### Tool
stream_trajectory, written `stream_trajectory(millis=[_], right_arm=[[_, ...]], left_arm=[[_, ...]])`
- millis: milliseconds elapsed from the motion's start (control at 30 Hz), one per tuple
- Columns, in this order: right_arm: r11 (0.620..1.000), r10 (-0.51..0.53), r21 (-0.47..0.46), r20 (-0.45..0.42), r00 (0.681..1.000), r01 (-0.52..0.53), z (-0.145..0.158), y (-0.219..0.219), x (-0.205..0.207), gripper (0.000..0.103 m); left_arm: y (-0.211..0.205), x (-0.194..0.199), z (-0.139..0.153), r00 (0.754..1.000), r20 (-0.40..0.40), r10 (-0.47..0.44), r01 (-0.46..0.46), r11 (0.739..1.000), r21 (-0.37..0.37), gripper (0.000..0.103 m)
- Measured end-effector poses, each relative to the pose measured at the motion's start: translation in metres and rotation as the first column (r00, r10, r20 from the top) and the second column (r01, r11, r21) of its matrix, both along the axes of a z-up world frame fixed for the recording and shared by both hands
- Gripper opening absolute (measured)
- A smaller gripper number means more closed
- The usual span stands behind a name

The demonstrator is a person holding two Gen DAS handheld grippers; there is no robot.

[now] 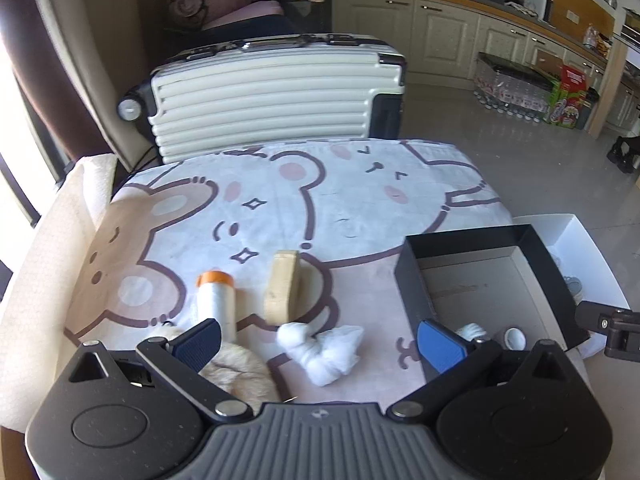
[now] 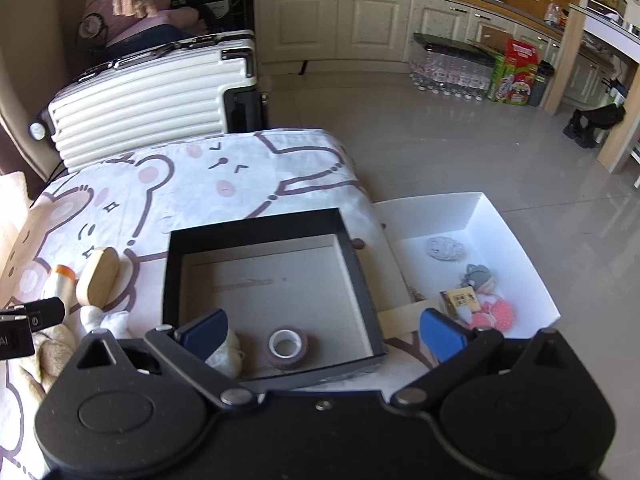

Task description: Organize objects

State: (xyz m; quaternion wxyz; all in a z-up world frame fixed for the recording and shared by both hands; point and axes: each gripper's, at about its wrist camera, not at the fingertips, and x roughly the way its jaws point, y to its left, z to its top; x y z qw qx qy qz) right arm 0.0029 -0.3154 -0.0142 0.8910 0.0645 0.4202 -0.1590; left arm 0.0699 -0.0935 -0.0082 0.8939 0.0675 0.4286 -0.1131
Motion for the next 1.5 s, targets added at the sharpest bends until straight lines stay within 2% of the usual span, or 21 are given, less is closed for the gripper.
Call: stream_trajectory(millis=[267,867,1500], right_arm=[[0.997,0.079,0.000,-0.001,0.997,-0.079,0.001,0.038,0.016,0.103],[0.982,0.188,0.010,0.008,0.982,-0.188,0.005,0.110,0.038,0.103],[0.974,0.226,0.004,0.029,0.974,-0.227,0.006,0.132,0.046,0.103]], left_arm=[[0.039,0.002,0.002,0.998,-0.002,0.067,-0.067,0.998,0.007,0.103],[0.113,0.000,0.004,0.985,-0.001,0.174,-0.174,0.985,0.015,0.103],[0.126,0.001,0.005,0.977,0.005,0.214,-0.214,0.977,-0.005,0.103]])
